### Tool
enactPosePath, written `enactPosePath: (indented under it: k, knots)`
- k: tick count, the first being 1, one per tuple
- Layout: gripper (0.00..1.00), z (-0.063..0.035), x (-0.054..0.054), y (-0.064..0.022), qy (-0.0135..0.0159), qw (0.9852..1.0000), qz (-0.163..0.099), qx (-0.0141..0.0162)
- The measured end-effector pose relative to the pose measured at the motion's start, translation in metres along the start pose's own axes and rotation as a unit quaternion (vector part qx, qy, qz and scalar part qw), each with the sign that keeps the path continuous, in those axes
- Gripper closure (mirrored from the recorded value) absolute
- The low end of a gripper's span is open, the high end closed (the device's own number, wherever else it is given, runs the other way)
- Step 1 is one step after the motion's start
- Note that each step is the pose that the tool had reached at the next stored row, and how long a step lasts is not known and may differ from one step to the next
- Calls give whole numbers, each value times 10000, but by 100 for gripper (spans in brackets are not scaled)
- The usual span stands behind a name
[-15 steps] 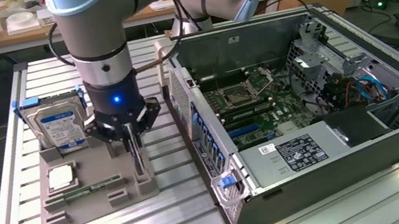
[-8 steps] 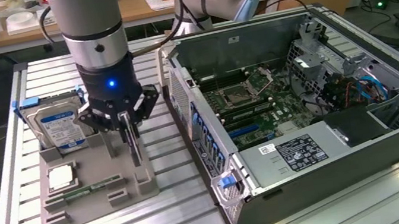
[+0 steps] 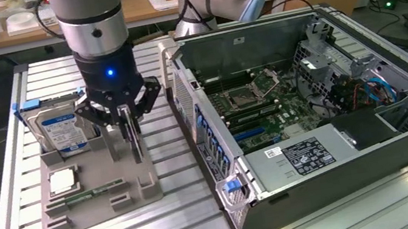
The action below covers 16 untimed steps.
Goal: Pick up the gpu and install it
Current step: 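Pick up the gpu and move the gpu toward the slot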
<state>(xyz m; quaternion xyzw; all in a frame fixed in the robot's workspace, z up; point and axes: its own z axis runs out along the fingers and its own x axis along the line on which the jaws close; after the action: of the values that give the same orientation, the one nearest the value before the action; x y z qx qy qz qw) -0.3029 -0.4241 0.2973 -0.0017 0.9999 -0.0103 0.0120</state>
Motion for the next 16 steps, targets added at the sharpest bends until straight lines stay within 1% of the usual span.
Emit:
enactPosePath:
  k: [8,16]
  knots:
    - [72,-262,-6,-6,0,10000,0,1]
    - [72,-498,-12,-11,0,10000,0,0]
